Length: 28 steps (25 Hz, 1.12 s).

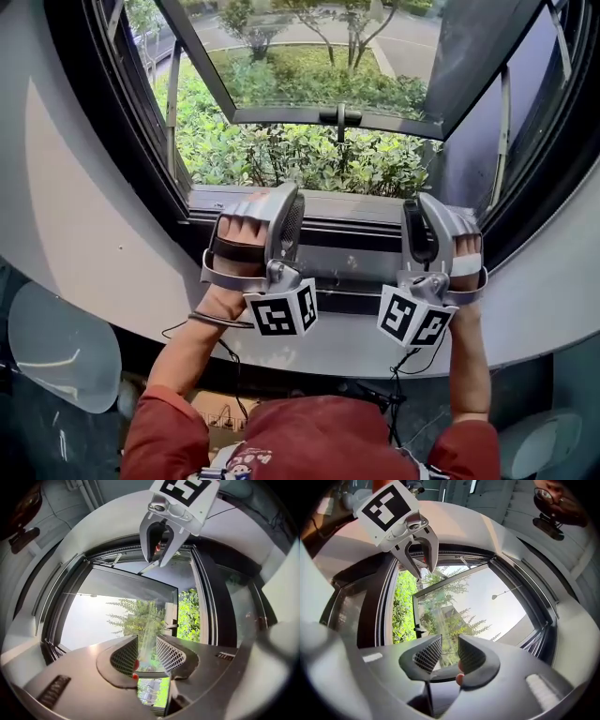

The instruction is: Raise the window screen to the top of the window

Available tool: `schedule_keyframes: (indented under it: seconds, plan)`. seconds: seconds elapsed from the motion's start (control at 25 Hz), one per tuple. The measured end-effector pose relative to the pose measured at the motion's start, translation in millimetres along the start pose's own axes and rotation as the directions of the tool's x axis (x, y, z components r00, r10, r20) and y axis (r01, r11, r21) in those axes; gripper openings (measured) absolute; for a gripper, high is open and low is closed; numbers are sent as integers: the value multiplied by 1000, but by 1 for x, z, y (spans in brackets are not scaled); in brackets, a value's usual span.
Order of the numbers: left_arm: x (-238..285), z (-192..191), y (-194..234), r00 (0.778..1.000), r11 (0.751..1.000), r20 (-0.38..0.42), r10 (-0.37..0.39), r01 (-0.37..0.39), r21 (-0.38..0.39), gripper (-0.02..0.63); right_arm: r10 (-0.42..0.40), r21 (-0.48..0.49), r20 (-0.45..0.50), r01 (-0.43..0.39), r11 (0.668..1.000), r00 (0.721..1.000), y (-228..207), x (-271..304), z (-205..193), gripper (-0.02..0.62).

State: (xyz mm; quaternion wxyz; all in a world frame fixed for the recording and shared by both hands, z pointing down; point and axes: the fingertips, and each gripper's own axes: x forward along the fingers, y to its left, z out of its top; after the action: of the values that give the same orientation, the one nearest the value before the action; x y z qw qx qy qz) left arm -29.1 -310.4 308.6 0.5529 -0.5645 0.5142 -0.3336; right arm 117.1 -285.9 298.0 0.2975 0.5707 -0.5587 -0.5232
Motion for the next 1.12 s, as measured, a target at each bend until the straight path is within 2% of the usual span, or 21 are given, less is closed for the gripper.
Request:
schedule_keyframes:
  seconds: [0.2,0.28,0.36,0.52,0.68,0.8,0.88,1.0,1.12]
  plan:
    - [-17,-4,-17,1000,986,14,7,-4,-168,120,39,133,-32,-35,990,999,23,-12,-13,117]
    - [-24,-6,-22,1000,963,22,5,1,-270,120,52,206,-42,-42,978,998,28,-18,-17,117]
    - [-30,-9,-28,1000,927,22,-2,10,-375,120,64,284,-44,-50,958,997,31,-24,-18,117]
    - [-41,-13,-37,1000,833,17,-16,23,-553,120,74,417,-28,-56,907,997,35,-33,-14,117]
    - [-51,-15,-42,1000,706,11,-21,23,-708,119,70,532,-16,-51,845,997,37,-40,-10,116]
    - [-57,-15,-46,1000,625,7,-25,21,-780,119,53,616,-17,-31,787,998,35,-45,-10,116]
    - [-60,-15,-47,999,577,9,-35,27,-816,118,25,677,3,-21,736,1000,32,-48,-8,115]
    - [-65,-13,-51,998,494,47,-49,65,-867,108,-3,755,35,-24,655,999,28,-52,-5,115]
    - [-68,-13,-60,994,409,72,-82,99,-907,88,-1,801,39,-31,598,999,29,-56,-9,112]
